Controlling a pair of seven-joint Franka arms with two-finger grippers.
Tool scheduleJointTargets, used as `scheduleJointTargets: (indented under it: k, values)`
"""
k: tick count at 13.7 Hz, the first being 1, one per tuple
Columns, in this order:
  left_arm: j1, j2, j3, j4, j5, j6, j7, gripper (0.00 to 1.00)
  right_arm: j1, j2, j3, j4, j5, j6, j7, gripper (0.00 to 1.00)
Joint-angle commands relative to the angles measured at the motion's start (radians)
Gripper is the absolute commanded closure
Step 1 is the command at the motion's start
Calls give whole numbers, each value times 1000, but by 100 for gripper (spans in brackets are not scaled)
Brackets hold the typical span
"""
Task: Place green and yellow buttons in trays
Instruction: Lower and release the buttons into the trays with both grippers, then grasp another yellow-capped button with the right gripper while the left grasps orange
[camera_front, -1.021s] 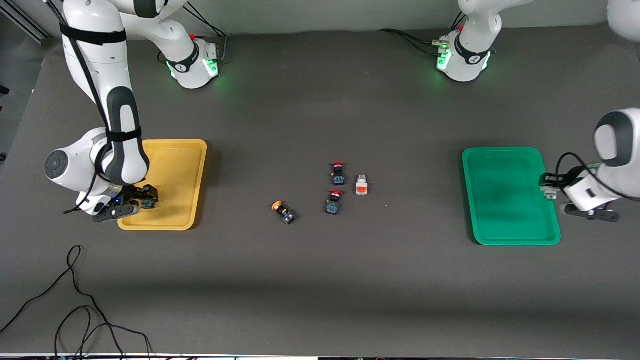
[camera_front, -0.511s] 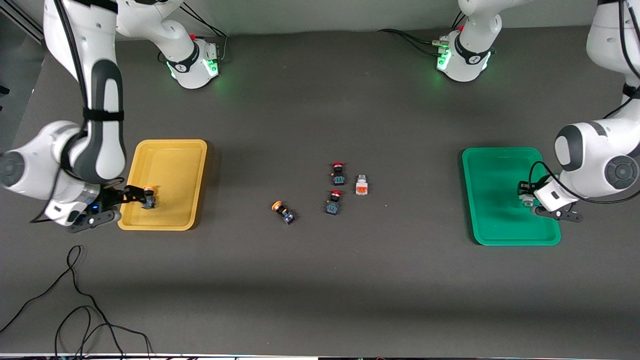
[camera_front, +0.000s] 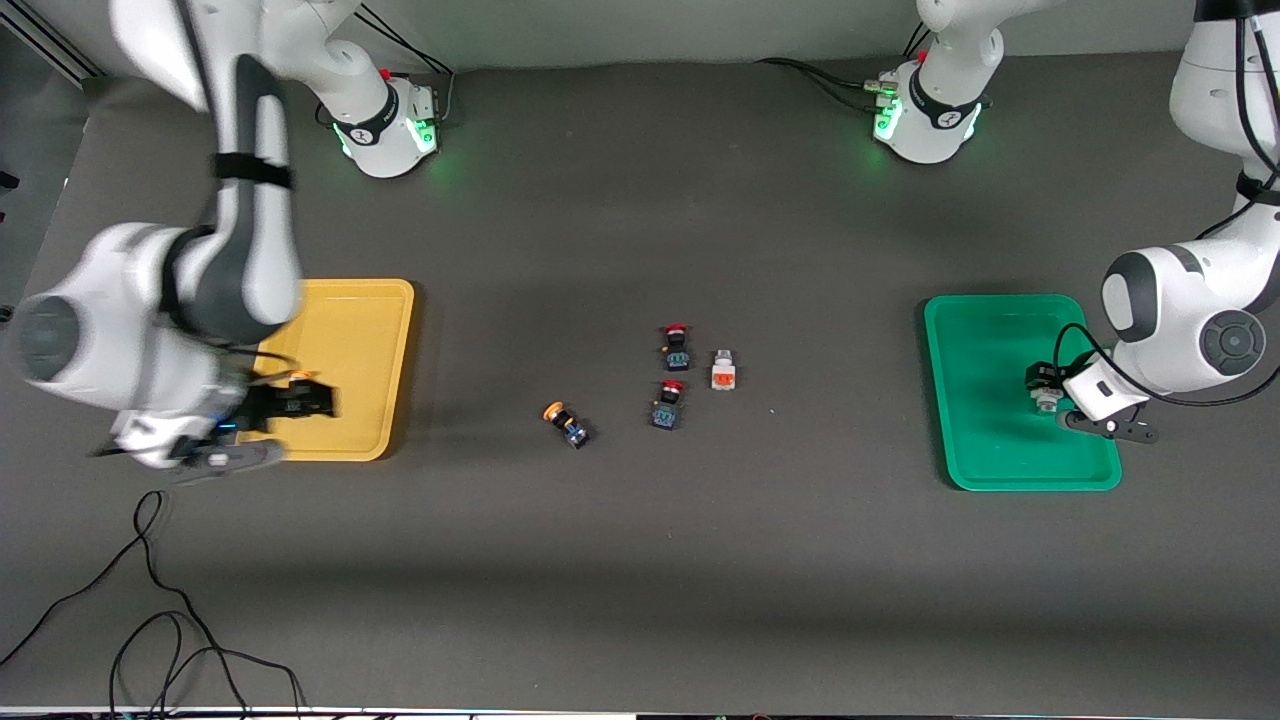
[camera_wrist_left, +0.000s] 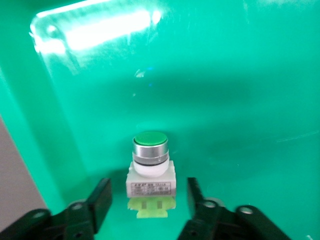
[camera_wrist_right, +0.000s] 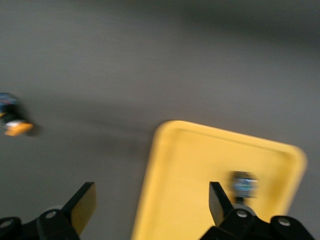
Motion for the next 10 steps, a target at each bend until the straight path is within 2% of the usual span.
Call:
scheduleJointTargets:
  k: [1, 3, 5, 7, 10]
  values:
    - [-10, -118, -26, 40, -1, -180, -10, 0, 42, 41, 107, 71, -14, -8, 129, 0]
    - [-74, -151, -63, 182, -1, -454, -134, 0, 42, 90, 198, 137, -9, 1, 156, 0]
    - [-140, -151, -89, 324, -24, -635, -208, 1, 42, 138, 263, 215, -9, 3, 167, 0]
    - [-203, -143, -99, 408, -139, -715, -307, 1, 42, 150, 298, 241, -11, 32, 164, 0]
    - [-378, -111, -99, 454, -172, -708, -604, 1, 43, 153, 356, 242, -23, 115, 144, 0]
